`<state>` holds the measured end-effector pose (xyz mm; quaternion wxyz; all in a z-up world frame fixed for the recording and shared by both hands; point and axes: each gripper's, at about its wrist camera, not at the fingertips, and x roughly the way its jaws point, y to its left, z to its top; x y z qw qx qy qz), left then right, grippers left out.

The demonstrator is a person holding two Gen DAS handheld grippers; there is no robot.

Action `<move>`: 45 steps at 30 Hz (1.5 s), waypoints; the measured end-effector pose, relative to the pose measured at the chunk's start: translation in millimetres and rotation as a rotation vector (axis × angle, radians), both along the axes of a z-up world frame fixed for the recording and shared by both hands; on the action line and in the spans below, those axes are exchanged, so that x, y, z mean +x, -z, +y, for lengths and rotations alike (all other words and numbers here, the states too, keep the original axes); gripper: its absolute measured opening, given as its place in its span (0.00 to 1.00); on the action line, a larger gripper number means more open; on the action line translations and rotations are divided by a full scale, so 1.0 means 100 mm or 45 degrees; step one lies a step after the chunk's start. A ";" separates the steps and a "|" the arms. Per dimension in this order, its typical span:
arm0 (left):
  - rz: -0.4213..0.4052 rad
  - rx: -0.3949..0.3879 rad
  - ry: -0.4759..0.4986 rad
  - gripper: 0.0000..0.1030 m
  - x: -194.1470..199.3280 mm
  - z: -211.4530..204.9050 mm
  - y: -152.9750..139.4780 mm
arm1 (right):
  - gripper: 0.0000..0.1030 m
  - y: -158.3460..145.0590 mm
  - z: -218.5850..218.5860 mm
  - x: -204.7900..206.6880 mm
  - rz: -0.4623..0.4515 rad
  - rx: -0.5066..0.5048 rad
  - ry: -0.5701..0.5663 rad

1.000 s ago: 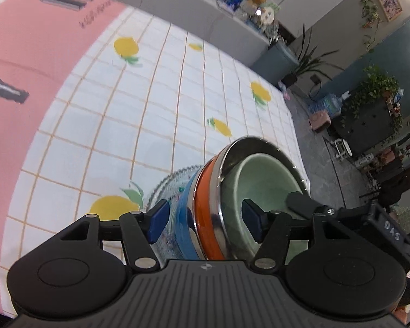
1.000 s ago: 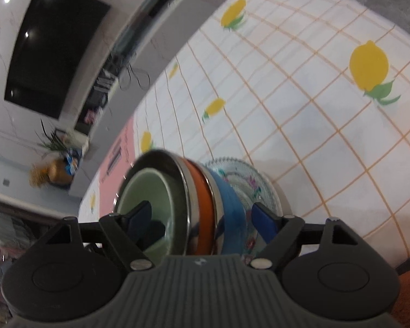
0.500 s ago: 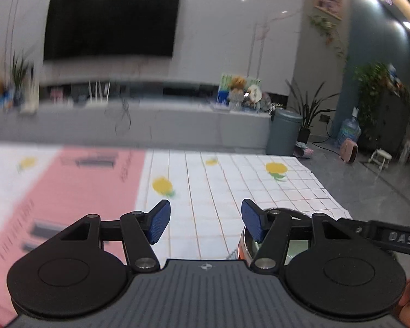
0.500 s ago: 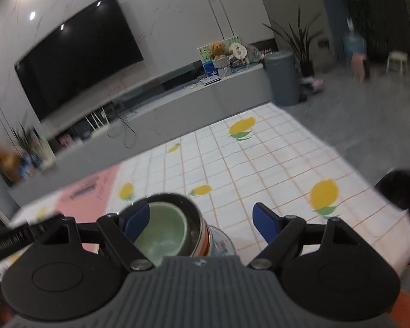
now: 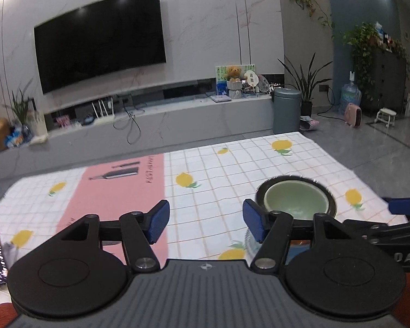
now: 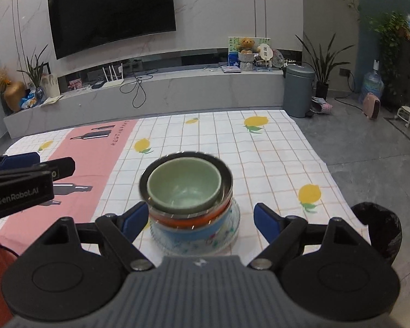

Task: Organize plates and bowls

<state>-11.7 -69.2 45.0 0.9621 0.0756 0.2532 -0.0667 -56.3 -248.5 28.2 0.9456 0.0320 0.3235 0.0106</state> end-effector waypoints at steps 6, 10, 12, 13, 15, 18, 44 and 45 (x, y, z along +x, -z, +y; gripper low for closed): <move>0.033 -0.034 -0.018 0.82 -0.16 0.10 0.16 | 0.81 0.07 0.20 -0.26 -0.009 -0.068 -0.048; 0.126 0.012 -0.009 0.85 -0.19 0.13 0.33 | 0.81 0.19 0.31 -0.31 0.034 -0.087 -0.067; 0.143 0.052 -0.023 0.85 -0.21 0.12 0.42 | 0.81 0.25 0.35 -0.30 0.070 -0.084 -0.079; 0.156 0.062 -0.031 0.85 -0.23 0.11 0.46 | 0.81 0.28 0.35 -0.29 0.080 -0.088 -0.083; 0.205 0.061 -0.034 0.85 -0.21 0.13 0.54 | 0.81 0.32 0.38 -0.29 0.085 -0.114 -0.083; 0.242 0.049 -0.029 0.85 -0.20 0.15 0.61 | 0.81 0.38 0.41 -0.26 0.109 -0.160 -0.067; 0.314 0.069 -0.038 0.85 -0.14 0.18 0.76 | 0.81 0.60 0.47 -0.12 0.219 -0.170 -0.092; 0.314 0.069 -0.038 0.85 -0.14 0.18 0.76 | 0.81 0.60 0.48 -0.12 0.219 -0.172 -0.094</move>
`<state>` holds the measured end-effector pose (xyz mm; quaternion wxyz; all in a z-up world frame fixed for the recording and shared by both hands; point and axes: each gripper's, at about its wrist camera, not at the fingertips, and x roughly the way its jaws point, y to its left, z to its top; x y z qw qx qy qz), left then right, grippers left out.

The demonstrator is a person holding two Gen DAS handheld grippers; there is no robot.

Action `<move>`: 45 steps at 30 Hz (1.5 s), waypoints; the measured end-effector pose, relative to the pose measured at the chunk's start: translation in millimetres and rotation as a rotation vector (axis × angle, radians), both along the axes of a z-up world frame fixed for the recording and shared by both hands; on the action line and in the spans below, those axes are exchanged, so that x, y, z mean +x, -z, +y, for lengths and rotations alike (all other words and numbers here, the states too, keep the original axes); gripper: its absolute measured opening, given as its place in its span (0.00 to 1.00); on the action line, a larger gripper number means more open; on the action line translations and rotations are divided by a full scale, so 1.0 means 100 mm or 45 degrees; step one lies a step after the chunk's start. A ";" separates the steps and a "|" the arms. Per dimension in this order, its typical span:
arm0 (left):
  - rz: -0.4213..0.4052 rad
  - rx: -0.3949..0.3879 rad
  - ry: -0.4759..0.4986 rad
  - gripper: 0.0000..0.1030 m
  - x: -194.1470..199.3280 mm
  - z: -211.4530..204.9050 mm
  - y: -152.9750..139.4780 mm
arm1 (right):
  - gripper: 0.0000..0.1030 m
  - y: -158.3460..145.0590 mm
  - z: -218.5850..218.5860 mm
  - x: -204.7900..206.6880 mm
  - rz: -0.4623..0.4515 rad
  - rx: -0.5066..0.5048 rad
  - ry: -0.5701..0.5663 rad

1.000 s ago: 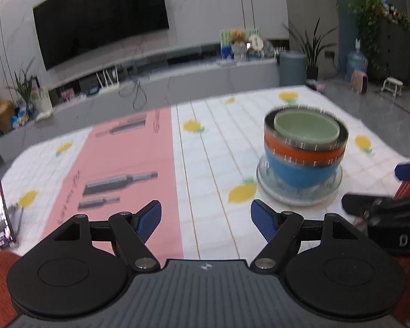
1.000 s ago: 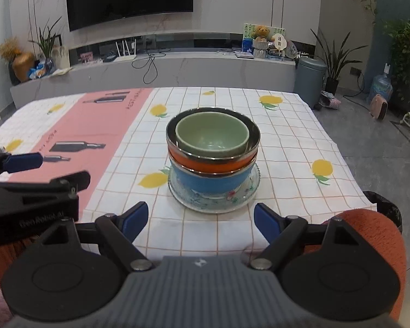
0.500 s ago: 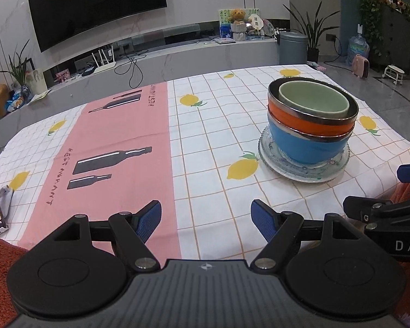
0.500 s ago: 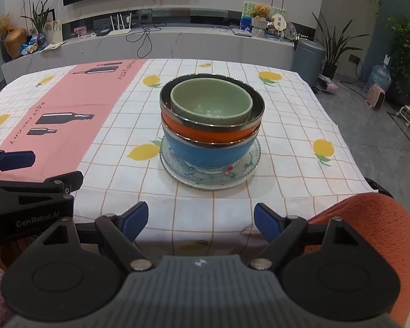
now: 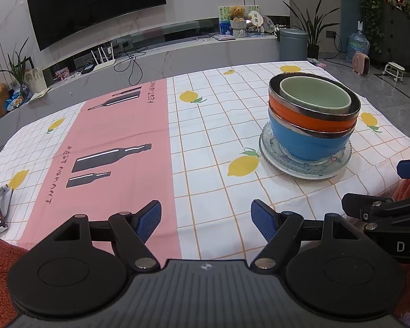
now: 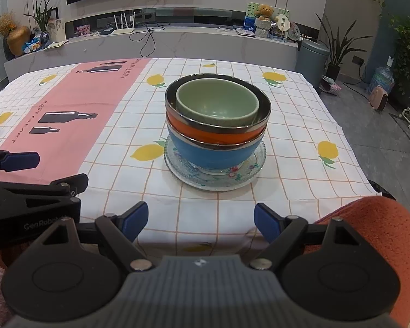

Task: Organize plates and bowls

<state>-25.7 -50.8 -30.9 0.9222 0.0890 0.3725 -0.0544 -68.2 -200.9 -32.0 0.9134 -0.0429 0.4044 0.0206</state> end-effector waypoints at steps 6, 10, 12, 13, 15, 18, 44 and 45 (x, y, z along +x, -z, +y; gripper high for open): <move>0.000 0.001 0.002 0.85 0.00 0.00 0.01 | 0.81 0.00 0.02 -0.01 -0.003 -0.005 -0.008; 0.001 0.002 0.002 0.85 0.00 0.01 0.01 | 0.81 0.00 0.01 0.00 -0.004 -0.001 -0.004; 0.002 0.002 0.001 0.85 0.00 0.01 0.00 | 0.81 0.00 0.00 -0.01 -0.008 0.001 -0.003; 0.002 0.001 0.001 0.85 0.00 0.01 0.00 | 0.81 0.01 0.01 -0.01 -0.007 0.002 -0.003; 0.001 0.000 0.000 0.85 0.00 0.01 0.00 | 0.81 0.01 0.01 0.00 -0.002 0.003 -0.003; 0.004 -0.001 0.000 0.85 0.00 0.01 0.01 | 0.81 0.02 0.01 0.01 0.000 0.006 -0.003; 0.017 -0.005 0.000 0.85 0.01 0.03 0.01 | 0.81 0.04 0.03 0.00 0.007 0.002 -0.009; 0.015 -0.004 0.000 0.85 0.01 0.03 0.01 | 0.81 0.04 0.03 0.00 0.007 0.002 -0.010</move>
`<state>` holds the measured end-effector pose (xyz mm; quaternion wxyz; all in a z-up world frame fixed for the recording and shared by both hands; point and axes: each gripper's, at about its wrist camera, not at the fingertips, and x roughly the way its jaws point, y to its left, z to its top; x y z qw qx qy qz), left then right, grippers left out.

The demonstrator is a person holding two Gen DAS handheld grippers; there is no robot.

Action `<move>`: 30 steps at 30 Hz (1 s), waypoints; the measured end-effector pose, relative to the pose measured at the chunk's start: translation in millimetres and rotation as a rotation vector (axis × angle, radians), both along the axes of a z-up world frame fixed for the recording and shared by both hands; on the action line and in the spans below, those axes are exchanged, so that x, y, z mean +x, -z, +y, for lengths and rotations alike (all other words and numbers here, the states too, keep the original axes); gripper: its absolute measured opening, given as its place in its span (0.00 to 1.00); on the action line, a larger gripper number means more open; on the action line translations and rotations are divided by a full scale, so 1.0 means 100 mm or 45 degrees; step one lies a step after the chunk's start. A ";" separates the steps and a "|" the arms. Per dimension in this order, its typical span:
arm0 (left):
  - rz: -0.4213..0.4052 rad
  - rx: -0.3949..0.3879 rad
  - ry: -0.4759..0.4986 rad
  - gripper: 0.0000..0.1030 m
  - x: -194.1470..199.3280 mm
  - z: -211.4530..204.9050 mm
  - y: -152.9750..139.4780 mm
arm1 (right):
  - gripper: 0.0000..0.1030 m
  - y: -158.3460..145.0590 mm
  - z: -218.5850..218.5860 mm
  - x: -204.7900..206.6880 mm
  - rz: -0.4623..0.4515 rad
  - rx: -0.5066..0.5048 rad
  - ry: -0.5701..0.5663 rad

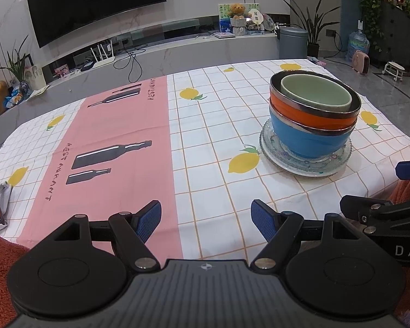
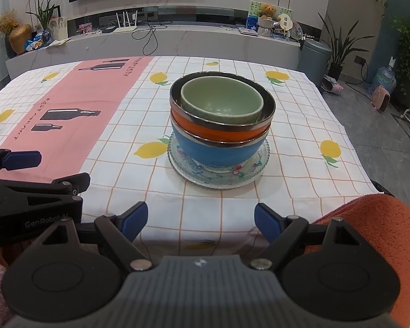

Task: Organize plates and bowls

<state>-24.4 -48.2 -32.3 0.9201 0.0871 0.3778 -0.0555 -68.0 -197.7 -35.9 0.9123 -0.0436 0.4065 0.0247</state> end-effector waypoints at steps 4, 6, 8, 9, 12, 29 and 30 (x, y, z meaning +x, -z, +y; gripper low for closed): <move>-0.007 0.003 0.002 0.85 -0.01 0.00 -0.01 | 0.81 0.00 0.00 0.00 -0.001 0.000 0.001; -0.007 0.004 0.002 0.85 -0.01 0.00 -0.01 | 0.81 0.00 0.00 0.00 -0.001 0.000 0.000; -0.008 0.004 0.002 0.85 -0.01 0.00 -0.01 | 0.81 0.00 0.00 0.00 0.000 -0.001 -0.002; -0.007 0.004 0.003 0.85 -0.01 0.00 -0.01 | 0.81 0.00 0.00 0.00 0.000 -0.002 -0.003; -0.010 0.000 0.001 0.85 -0.01 0.00 -0.02 | 0.81 0.00 0.01 0.00 0.002 0.001 -0.005; -0.026 -0.014 -0.005 0.85 -0.03 0.05 -0.06 | 0.82 -0.01 0.07 -0.01 0.000 -0.010 -0.018; -0.028 -0.013 -0.004 0.85 -0.03 0.05 -0.06 | 0.82 -0.01 0.06 -0.01 0.000 -0.009 -0.018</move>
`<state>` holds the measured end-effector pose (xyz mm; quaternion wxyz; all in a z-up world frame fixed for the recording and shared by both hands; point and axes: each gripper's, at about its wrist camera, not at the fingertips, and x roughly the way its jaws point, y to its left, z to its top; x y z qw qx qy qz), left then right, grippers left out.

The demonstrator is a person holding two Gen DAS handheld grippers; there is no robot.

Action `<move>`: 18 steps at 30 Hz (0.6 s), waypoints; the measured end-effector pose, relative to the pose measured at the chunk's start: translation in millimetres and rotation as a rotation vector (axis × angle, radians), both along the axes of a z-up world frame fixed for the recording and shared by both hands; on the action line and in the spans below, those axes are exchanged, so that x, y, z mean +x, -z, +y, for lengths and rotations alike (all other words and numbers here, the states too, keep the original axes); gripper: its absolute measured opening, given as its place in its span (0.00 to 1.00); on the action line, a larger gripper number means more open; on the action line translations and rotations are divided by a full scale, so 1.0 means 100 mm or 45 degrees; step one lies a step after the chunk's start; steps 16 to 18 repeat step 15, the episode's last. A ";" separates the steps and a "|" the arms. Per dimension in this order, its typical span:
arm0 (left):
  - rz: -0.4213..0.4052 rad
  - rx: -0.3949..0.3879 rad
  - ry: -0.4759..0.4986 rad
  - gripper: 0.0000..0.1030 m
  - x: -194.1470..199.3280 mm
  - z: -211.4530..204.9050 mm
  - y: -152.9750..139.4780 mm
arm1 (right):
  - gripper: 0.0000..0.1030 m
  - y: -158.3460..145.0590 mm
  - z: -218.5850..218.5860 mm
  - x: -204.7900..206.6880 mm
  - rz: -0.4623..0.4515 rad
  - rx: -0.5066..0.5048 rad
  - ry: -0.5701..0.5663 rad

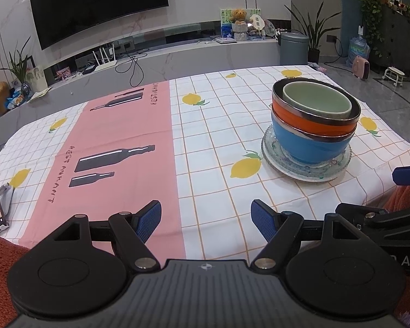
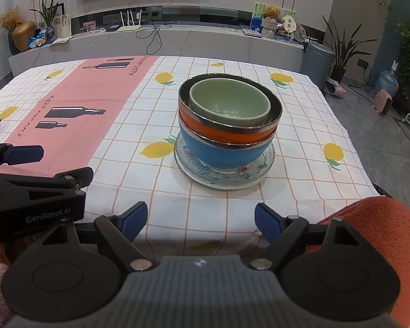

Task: Organize plates and bowls

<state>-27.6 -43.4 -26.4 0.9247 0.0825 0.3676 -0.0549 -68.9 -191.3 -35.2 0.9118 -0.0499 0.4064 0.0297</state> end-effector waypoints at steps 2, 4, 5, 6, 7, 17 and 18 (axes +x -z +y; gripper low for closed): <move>0.000 -0.003 0.001 0.85 0.00 0.00 0.00 | 0.82 0.00 0.00 0.00 0.003 0.000 0.000; -0.003 -0.010 0.004 0.85 -0.01 0.00 -0.01 | 0.82 0.01 0.01 0.00 0.004 0.000 -0.002; -0.005 -0.010 0.005 0.85 -0.01 0.01 -0.02 | 0.82 0.01 0.01 0.00 0.003 -0.001 -0.002; -0.008 -0.010 0.006 0.85 -0.01 0.01 -0.02 | 0.82 0.01 0.01 0.00 0.003 0.000 -0.001; -0.010 -0.010 0.006 0.85 -0.02 0.01 -0.03 | 0.82 0.01 0.01 0.00 0.003 0.000 -0.001; -0.026 -0.023 0.006 0.85 -0.03 0.03 -0.04 | 0.82 0.01 0.02 -0.01 0.002 0.001 -0.001; -0.026 -0.023 0.006 0.85 -0.03 0.03 -0.04 | 0.82 0.01 0.02 -0.01 0.002 0.001 -0.001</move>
